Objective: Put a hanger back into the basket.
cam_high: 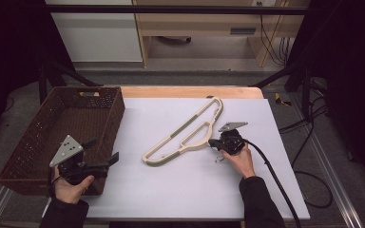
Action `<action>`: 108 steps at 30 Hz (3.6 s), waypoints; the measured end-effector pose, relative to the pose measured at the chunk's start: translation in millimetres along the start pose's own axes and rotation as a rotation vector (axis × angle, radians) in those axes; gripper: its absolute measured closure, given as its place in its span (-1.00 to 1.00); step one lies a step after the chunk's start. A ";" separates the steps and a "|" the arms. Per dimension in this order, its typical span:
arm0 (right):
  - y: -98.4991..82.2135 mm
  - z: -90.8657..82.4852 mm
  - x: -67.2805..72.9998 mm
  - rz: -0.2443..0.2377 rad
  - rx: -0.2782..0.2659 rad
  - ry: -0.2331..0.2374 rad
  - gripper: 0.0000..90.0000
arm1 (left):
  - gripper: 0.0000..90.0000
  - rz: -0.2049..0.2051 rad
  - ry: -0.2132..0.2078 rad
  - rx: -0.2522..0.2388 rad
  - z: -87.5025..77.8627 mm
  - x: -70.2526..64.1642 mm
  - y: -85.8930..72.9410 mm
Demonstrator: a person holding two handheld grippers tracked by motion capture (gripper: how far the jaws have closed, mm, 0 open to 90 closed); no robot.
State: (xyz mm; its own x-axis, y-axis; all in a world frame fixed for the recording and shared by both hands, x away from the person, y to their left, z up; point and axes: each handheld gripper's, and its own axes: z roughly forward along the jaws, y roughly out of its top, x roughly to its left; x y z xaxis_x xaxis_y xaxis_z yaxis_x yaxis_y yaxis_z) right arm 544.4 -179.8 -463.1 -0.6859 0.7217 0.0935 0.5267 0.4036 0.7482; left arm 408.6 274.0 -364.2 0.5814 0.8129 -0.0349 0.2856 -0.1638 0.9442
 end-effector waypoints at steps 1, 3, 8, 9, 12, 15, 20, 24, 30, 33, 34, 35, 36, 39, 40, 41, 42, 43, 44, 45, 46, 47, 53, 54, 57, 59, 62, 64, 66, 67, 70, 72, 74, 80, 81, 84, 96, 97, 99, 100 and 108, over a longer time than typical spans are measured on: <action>0.0 0.0 0.0 0.000 0.000 0.000 0.98 | -0.88 0.005 -0.005 0.005 2.2 -2.0 0.7; 3.2 -3.4 2.3 -0.014 0.004 -0.011 0.98 | -0.87 0.021 -0.016 0.016 7.4 -7.9 3.0; 7.1 -5.8 4.5 -0.018 0.010 -0.019 0.98 | -0.86 0.081 -0.063 0.062 28.3 -30.3 12.2; 8.1 -7.4 5.1 -0.015 0.018 -0.022 0.98 | -0.86 0.108 -0.089 0.083 39.0 -40.9 15.7; 9.1 -10.3 4.5 -0.028 0.011 -0.024 0.98 | -0.86 0.138 -0.120 0.113 57.9 -56.2 19.8; 10.4 -12.7 5.4 -0.018 0.000 -0.027 0.98 | -0.86 0.153 -0.137 0.134 71.4 -65.6 21.7; 12.2 -15.8 5.4 -0.031 -0.003 -0.030 0.98 | -0.84 0.163 -0.174 0.160 101.5 -82.8 25.4; 15.2 -17.6 7.5 -0.051 -0.006 -0.042 0.98 | -0.82 0.170 -0.201 0.187 122.7 -93.1 25.7; 20.0 -19.6 11.8 -0.072 -0.001 -0.052 0.98 | -0.75 0.191 -0.216 0.238 155.8 -101.6 23.4; 21.1 -20.8 11.9 -0.062 0.005 -0.043 0.98 | -0.70 0.204 -0.220 0.285 181.9 -103.6 20.1; 21.1 -20.8 11.9 -0.062 0.005 -0.043 0.98 | -0.68 0.204 -0.220 0.285 181.9 -103.6 20.1; 21.7 -21.5 12.2 -0.060 0.005 -0.046 0.98 | -0.68 0.222 -0.220 0.311 194.0 -105.6 18.3; 22.1 -22.1 12.1 -0.062 0.007 -0.043 0.98 | -0.67 0.222 -0.220 0.311 194.0 -105.6 18.3; 23.2 -23.3 13.0 -0.062 0.004 -0.045 0.98 | -0.63 0.247 -0.226 0.341 212.8 -110.4 16.3; 23.2 -23.3 13.0 -0.062 0.004 -0.045 0.98 | -0.62 0.247 -0.226 0.341 212.8 -110.4 16.3; 23.8 -24.1 13.1 -0.067 -0.002 -0.046 0.98 | -0.59 0.257 -0.232 0.342 219.4 -112.6 16.3; 23.8 -24.1 13.1 -0.067 -0.002 -0.046 0.98 | -0.57 0.257 -0.232 0.342 219.4 -112.6 16.3; 24.4 -25.3 13.3 -0.068 0.001 -0.048 0.98 | -0.54 0.266 -0.229 0.347 222.3 -113.8 16.3; 24.6 -25.6 13.2 -0.072 -0.002 -0.046 0.98 | -0.52 0.274 -0.229 0.350 225.5 -114.8 15.9; 24.6 -25.6 13.2 -0.072 -0.002 -0.046 0.98 | -0.52 0.279 -0.234 0.353 228.6 -115.7 15.3; 24.9 -26.0 13.8 -0.068 0.000 -0.047 0.98 | -0.51 0.292 -0.233 0.363 232.1 -116.4 15.0; 25.4 -26.7 14.0 -0.068 0.002 -0.047 0.98 | -0.47 0.318 -0.226 0.374 239.5 -118.6 13.3; 26.1 -28.2 14.0 -0.069 0.010 -0.050 0.98 | -0.35 0.374 -0.221 0.414 258.2 -123.8 6.8; 26.1 -28.2 14.0 -0.069 0.010 -0.050 0.98 | -0.35 0.389 -0.212 0.429 261.0 -124.2 6.2; 26.5 -28.4 14.4 -0.069 0.007 -0.052 0.98 | -0.20 0.401 -0.203 0.427 267.7 -125.8 4.9; 27.0 -29.0 15.6 -0.067 0.006 -0.053 0.98 | -0.09 0.412 -0.198 0.430 270.0 -127.1 4.9; 27.6 -29.2 15.8 -0.074 0.003 -0.057 0.98 | 0.00 0.424 -0.182 0.421 273.1 -129.6 3.6; 28.0 -29.5 16.4 -0.079 0.003 -0.057 0.98 | 0.10 0.422 -0.181 0.424 274.1 -130.2 3.7; 28.1 -29.5 16.6 -0.079 0.001 -0.059 0.98 | 0.17 0.429 -0.171 0.423 275.1 -130.9 2.9; 28.1 -29.4 16.6 -0.079 0.002 -0.058 0.98 | 0.22 0.433 -0.168 0.422 275.5 -131.1 2.5; 28.0 -29.2 16.6 -0.081 0.003 -0.059 0.98 | 0.34 0.433 -0.166 0.424 276.2 -131.7 2.1; 27.9 -29.1 16.7 -0.083 0.004 -0.060 0.98 | 0.37 0.430 -0.173 0.442 276.8 -132.7 2.5; 27.8 -28.5 18.2 -0.067 0.007 -0.065 0.98 | 0.43 0.438 -0.170 0.444 278.3 -134.3 1.3; 28.1 -29.3 18.2 -0.074 -0.002 -0.075 0.95 | 0.58 0.436 -0.180 0.447 278.4 -135.9 2.2; 28.1 -29.3 18.2 -0.074 -0.002 -0.075 0.95 | 0.58 0.435 -0.185 0.451 277.7 -135.6 3.3; 31.4 -41.4 19.2 -0.063 -0.092 -0.076 0.69 | 0.60 0.438 -0.182 0.447 277.2 -135.4 3.4; 25.5 -105.3 4.0 0.024 -0.354 -0.202 0.07 | 0.68 0.419 -0.160 0.417 264.2 -125.1 16.7; 19.1 -110.2 0.6 0.055 -0.370 -0.215 0.00 | 0.70 0.416 -0.158 0.415 262.7 -123.5 18.6; 15.4 -111.2 -0.2 0.057 -0.365 -0.218 -0.05 | 0.72 0.411 -0.157 0.415 260.0 -120.6 21.8; 8.3 -111.3 -0.1 0.059 -0.340 -0.241 -0.14 | 0.72 0.399 -0.148 0.401 259.4 -120.3 22.2; -14.0 -116.7 1.9 0.147 -0.344 -0.217 -0.52 | 0.80 0.405 -0.092 0.395 252.7 -110.6 36.0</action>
State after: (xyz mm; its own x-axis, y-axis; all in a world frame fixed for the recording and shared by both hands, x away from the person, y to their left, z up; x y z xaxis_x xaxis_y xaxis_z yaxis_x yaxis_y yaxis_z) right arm 477.1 -249.7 -396.8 -0.4748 0.8741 0.1027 0.3880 0.1032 0.9159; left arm 547.1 37.0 -409.0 0.7626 0.5925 0.2595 0.2790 -0.6632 0.6945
